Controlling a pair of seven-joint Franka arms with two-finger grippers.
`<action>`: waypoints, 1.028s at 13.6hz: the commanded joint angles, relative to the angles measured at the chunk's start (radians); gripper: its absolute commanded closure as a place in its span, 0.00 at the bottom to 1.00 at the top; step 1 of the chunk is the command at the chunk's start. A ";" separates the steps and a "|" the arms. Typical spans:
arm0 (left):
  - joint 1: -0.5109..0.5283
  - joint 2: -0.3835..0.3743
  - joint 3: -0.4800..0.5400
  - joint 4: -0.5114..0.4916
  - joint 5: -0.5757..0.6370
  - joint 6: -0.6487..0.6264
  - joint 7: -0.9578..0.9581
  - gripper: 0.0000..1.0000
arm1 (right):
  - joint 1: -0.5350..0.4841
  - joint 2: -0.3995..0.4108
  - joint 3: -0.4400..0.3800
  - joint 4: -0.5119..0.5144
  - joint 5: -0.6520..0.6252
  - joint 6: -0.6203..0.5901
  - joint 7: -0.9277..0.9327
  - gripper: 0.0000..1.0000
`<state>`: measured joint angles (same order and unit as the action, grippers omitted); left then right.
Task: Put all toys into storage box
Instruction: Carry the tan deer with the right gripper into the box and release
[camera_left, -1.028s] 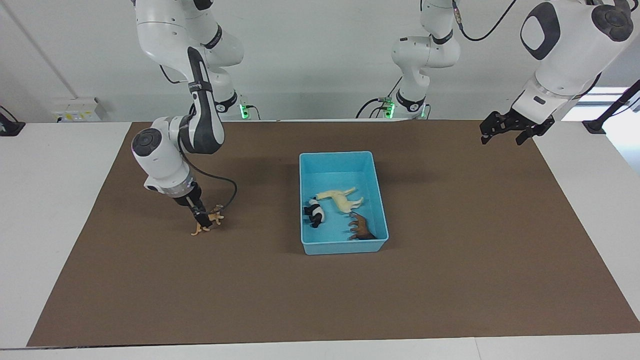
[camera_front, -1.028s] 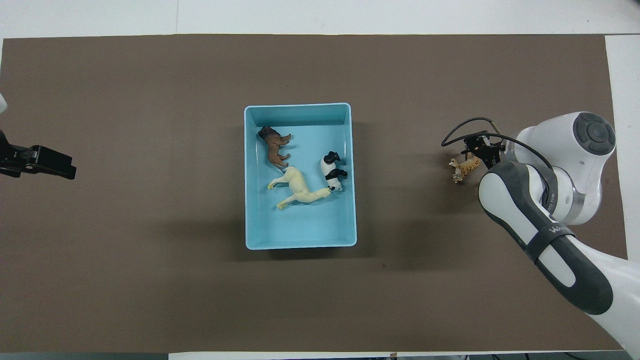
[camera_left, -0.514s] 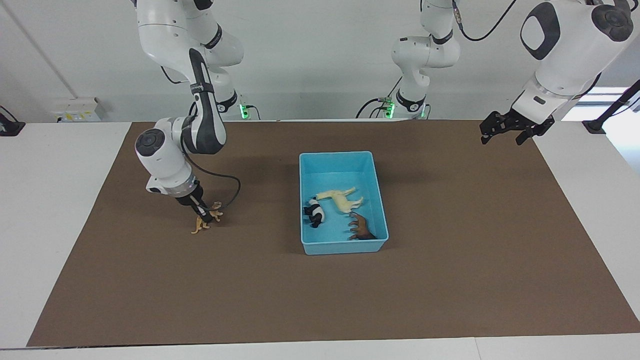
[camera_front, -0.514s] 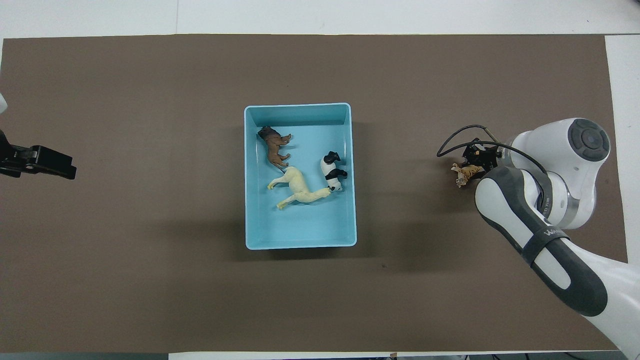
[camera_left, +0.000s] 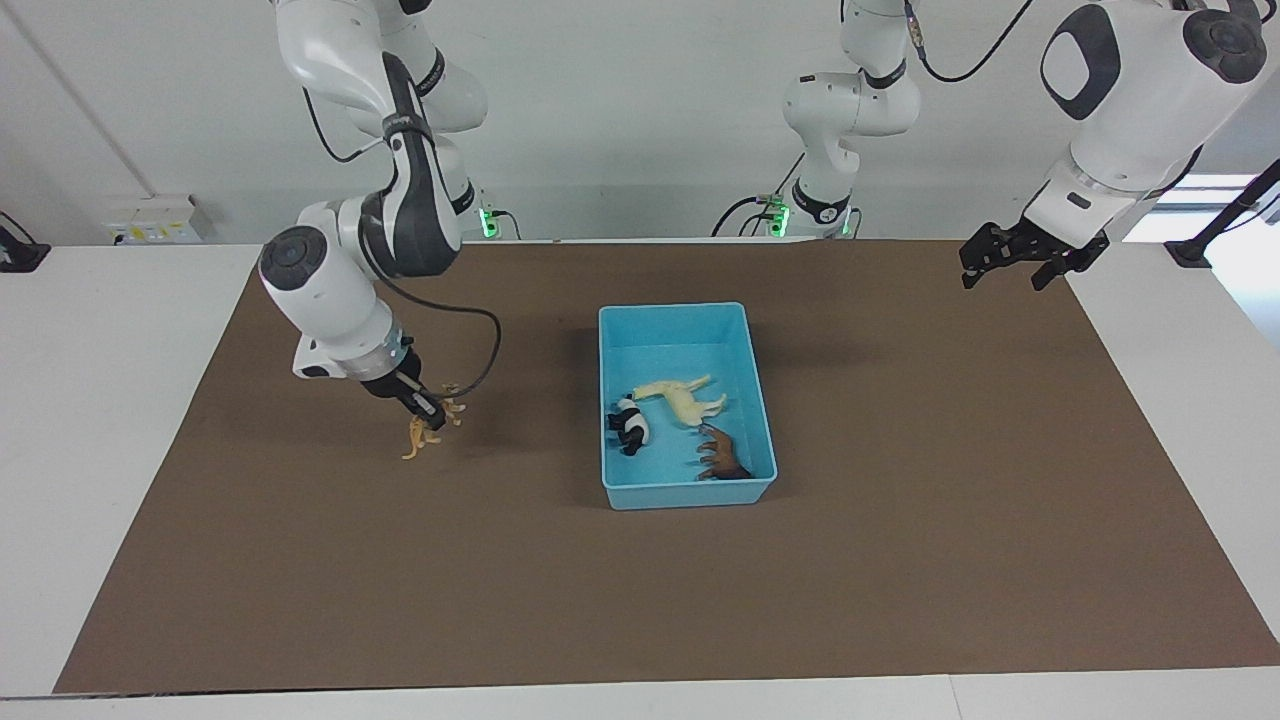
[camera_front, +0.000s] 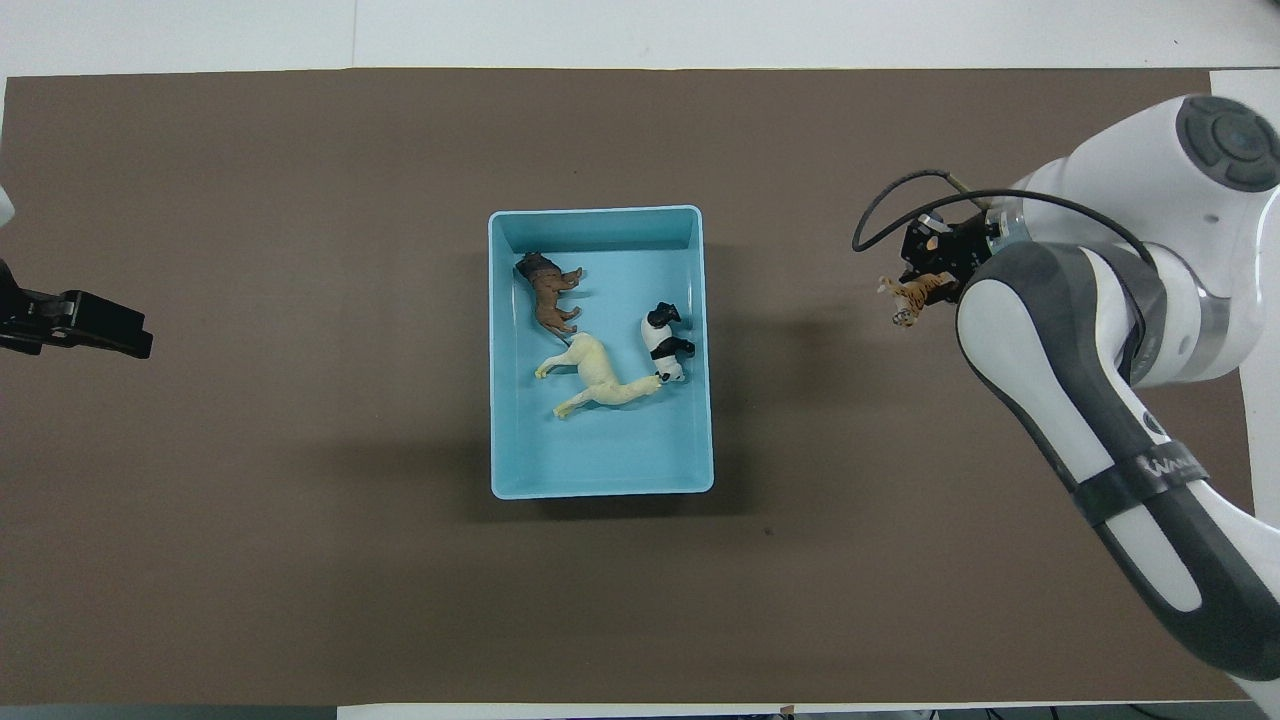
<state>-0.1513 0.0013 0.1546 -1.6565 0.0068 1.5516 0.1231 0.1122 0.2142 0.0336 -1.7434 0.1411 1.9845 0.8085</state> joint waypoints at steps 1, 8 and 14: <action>0.001 -0.014 0.003 -0.005 -0.011 -0.016 0.010 0.00 | 0.114 0.052 0.003 0.175 0.022 -0.053 0.050 1.00; 0.001 -0.014 0.003 -0.005 -0.011 -0.016 0.010 0.00 | 0.408 0.108 0.008 0.171 0.011 0.138 0.051 0.92; 0.001 -0.015 0.003 -0.005 -0.011 -0.016 0.010 0.00 | 0.411 0.097 0.000 0.206 -0.075 -0.005 0.040 0.00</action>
<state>-0.1513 0.0013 0.1546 -1.6565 0.0068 1.5516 0.1231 0.5393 0.3181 0.0398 -1.5683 0.1158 2.0400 0.8718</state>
